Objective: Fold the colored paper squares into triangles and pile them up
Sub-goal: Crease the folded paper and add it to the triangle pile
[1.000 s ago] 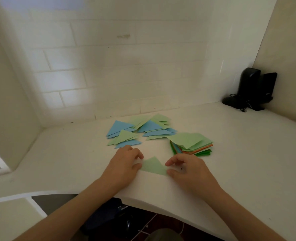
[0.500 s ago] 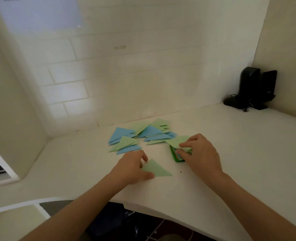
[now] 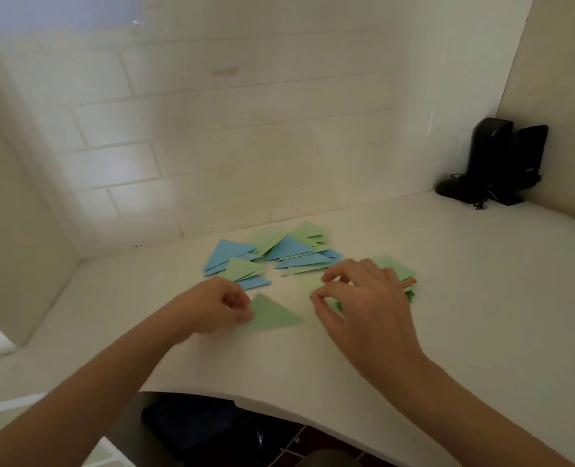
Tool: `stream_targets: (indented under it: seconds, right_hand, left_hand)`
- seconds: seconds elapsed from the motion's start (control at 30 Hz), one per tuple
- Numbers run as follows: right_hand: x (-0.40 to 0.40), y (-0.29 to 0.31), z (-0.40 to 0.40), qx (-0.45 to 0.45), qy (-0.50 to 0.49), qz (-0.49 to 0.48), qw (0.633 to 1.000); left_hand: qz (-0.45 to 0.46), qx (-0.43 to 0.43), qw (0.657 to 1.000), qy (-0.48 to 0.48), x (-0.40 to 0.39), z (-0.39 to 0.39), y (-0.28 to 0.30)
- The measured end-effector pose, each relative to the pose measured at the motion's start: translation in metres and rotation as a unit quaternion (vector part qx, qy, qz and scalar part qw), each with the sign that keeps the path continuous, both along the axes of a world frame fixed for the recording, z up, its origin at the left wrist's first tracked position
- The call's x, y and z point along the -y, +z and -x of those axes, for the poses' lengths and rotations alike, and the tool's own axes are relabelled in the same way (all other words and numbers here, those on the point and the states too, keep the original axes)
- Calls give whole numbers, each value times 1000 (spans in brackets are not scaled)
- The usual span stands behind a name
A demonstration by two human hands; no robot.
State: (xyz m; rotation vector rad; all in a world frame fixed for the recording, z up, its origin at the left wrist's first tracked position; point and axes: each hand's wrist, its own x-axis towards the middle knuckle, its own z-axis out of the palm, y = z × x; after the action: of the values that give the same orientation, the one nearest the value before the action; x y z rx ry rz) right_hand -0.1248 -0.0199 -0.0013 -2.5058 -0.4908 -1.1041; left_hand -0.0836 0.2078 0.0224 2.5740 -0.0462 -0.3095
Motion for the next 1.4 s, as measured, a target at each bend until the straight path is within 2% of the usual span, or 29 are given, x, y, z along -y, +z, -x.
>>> stream_targets:
  seconds: [0.1, 0.2, 0.3, 0.4, 0.53, 0.63, 0.7, 0.8, 0.9, 0.97, 1.03, 1.17, 1.3, 1.4]
  right_hand:
    - [-14, -11, 11, -82, 54, -7, 995]
    - [-20, -24, 14, -165, 65, 14, 984]
    - [-19, -29, 13, -241, 88, -11, 967]
    - [-18, -28, 11, -275, 100, -58, 954]
    - [-17, -27, 9, -310, 89, -105, 941]
    - [-18, -24, 9, -328, 70, -113, 935]
    - [-18, -23, 7, -345, 54, -121, 929]
    - [-18, -20, 4, -374, 39, -145, 915]
    - [-19, -15, 0, -405, 34, -160, 900]
    - [-21, -12, -4, -424, 38, -171, 889]
    - [-23, -8, -7, -447, 46, -175, 876]
    - [-23, 0, -14, -501, 49, -161, 849]
    - [-18, 2, -17, -527, 51, -153, 835]
    - [-15, 2, -13, -518, 57, -165, 837]
  left_hand:
    - [102, 79, 988, 87, -21, -30, 15]
    - [137, 126, 971, 148, -31, -64, 19]
    - [111, 160, 964, 184, -34, -89, 4]
    - [58, 187, 959, 203, -35, -101, -14]
    - [11, 178, 962, 205, -37, -102, -38]
    - [36, 189, 950, 247, -39, -94, -37]
    - [61, 254, 941, 215, -35, -82, -29]
    - [101, 350, 930, 43, -14, -45, -17]
    - [119, 305, 932, -156, 6, -3, -20]
    - [109, 253, 938, -210, 12, 14, -28]
    - [96, 227, 941, -233, 10, 18, -38]
    - [50, 243, 934, -257, 6, 19, -51]
    - [52, 270, 930, -244, 10, 27, -56]
    - [78, 276, 937, -200, 16, 27, -56]
